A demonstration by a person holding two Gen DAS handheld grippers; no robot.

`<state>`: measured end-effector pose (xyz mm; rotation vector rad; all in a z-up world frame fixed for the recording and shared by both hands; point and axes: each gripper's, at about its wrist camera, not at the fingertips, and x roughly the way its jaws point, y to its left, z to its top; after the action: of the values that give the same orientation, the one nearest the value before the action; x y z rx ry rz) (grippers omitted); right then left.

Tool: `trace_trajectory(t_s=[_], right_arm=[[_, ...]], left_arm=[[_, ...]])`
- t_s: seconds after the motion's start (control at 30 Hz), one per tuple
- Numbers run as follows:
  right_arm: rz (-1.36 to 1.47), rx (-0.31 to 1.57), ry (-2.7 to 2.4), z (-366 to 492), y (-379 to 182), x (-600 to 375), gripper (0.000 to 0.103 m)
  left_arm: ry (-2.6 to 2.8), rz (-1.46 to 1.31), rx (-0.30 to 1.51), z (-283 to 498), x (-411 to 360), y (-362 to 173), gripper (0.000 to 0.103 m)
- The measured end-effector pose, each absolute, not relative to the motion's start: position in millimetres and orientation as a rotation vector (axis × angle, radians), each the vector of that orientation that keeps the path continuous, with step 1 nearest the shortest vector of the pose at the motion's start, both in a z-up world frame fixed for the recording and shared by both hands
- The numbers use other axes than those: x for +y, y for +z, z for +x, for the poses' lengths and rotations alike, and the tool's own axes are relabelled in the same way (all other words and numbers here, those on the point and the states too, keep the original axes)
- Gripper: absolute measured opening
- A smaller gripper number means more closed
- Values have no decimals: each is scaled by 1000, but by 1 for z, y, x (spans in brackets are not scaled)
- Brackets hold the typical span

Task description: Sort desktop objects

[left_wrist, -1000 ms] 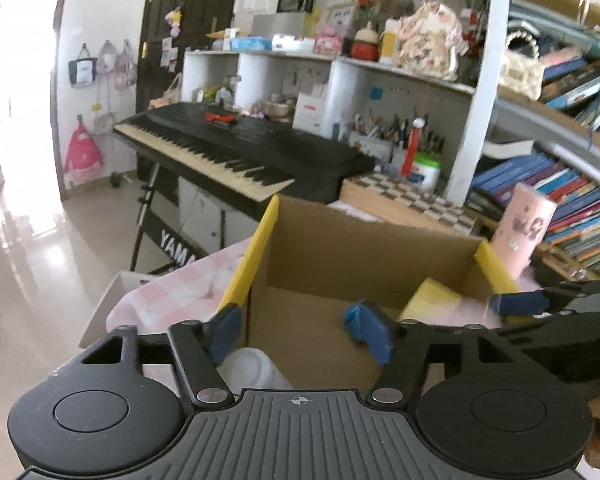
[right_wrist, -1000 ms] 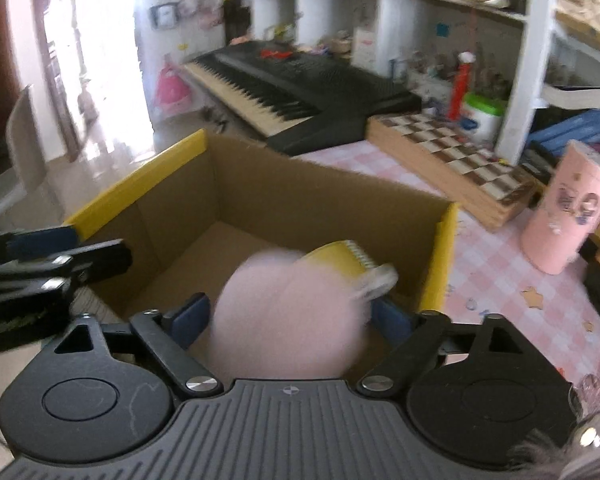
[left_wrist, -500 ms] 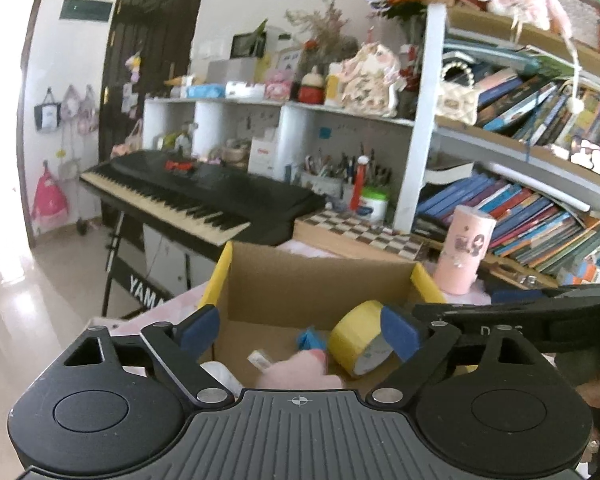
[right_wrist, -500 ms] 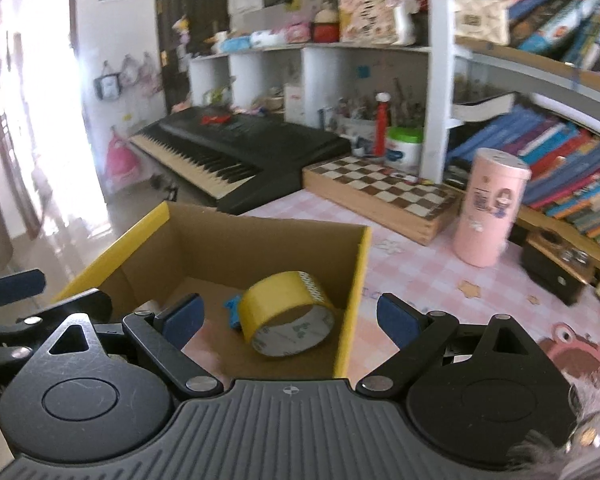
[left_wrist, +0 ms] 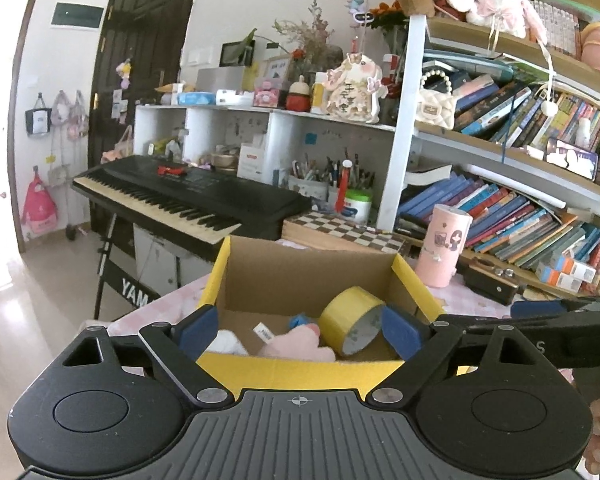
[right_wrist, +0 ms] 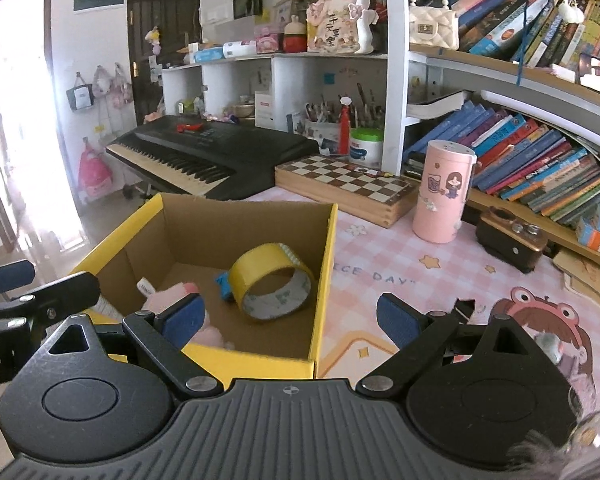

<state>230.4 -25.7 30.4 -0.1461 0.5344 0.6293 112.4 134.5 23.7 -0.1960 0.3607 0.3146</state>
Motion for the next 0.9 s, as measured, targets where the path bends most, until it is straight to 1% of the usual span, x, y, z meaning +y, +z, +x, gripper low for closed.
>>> trace_trajectory(t_s=[0.23,0.9], right_arm=[[-155,523,584,199,24,-33,91],[-157,577,525,109,7,-48,91]], left_arm=[[313,-198,368,87,133,19,91],[280,-188,428,11,123,9,92]])
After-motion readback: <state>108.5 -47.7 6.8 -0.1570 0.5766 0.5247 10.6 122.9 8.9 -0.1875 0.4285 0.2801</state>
